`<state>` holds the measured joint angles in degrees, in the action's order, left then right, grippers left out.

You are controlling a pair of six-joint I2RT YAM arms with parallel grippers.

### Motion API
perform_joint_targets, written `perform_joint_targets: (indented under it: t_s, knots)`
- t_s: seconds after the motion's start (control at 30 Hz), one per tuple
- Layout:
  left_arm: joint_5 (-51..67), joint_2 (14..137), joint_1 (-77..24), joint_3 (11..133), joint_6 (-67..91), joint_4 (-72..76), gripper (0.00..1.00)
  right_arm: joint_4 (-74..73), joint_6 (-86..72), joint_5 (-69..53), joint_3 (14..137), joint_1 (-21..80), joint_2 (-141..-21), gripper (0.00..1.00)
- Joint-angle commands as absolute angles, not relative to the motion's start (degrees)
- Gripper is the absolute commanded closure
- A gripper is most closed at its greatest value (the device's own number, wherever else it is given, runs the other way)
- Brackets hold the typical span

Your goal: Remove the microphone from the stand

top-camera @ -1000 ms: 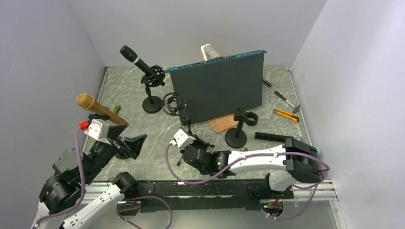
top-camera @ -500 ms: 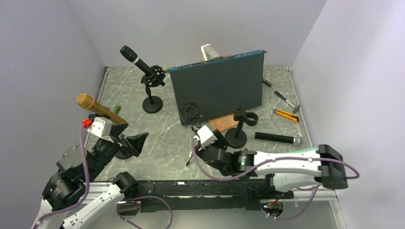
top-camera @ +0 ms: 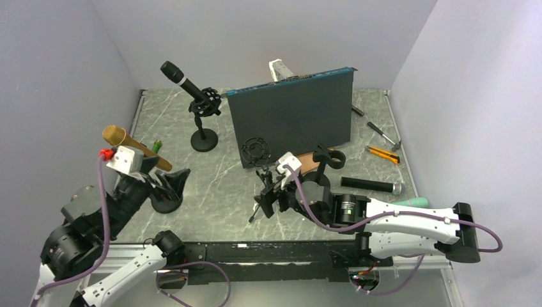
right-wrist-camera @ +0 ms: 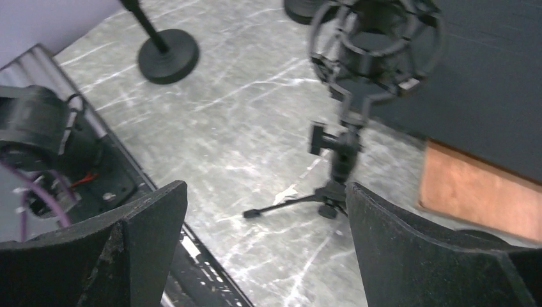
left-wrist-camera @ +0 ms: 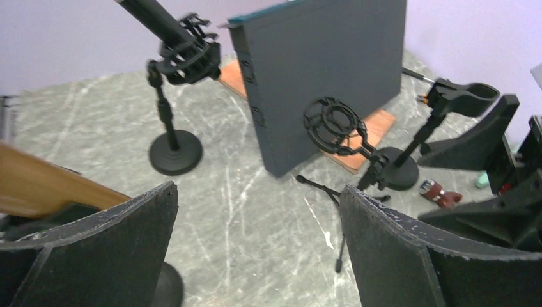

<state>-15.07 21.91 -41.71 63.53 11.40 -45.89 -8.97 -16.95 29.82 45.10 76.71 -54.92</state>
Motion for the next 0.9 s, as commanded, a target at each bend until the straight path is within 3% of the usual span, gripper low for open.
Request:
perform_joint_targets:
  t_s: [0.0, 0.2, 0.37, 0.63, 0.87]
  knots:
    - [-23.2, 27.2, -41.8, 73.2, 7.0, -53.8, 0.01, -4.4, -16.4, 19.8, 51.4, 76.6, -59.3, 0.05]
    - [-37.5, 30.8, -41.8, 82.1, 8.0, -62.9, 0.01, -1.9, -15.3, 14.3, 57.9, 76.6, -65.4, 0.04]
    - [-45.7, 29.1, -41.8, 80.3, 10.2, -57.6, 0.25, -0.8, -14.7, 11.2, 61.4, 76.6, -69.6, 0.04]
    - [-53.3, 35.5, -41.7, 76.1, 6.7, -49.1, 0.01, -0.3, -16.8, 11.5, 58.3, 76.7, -68.0, 0.04]
    - [-57.8, 37.7, -38.1, 69.8, 5.9, -39.1, 0.01, 1.3, -18.1, 13.3, 54.7, 76.6, -63.3, 0.04]
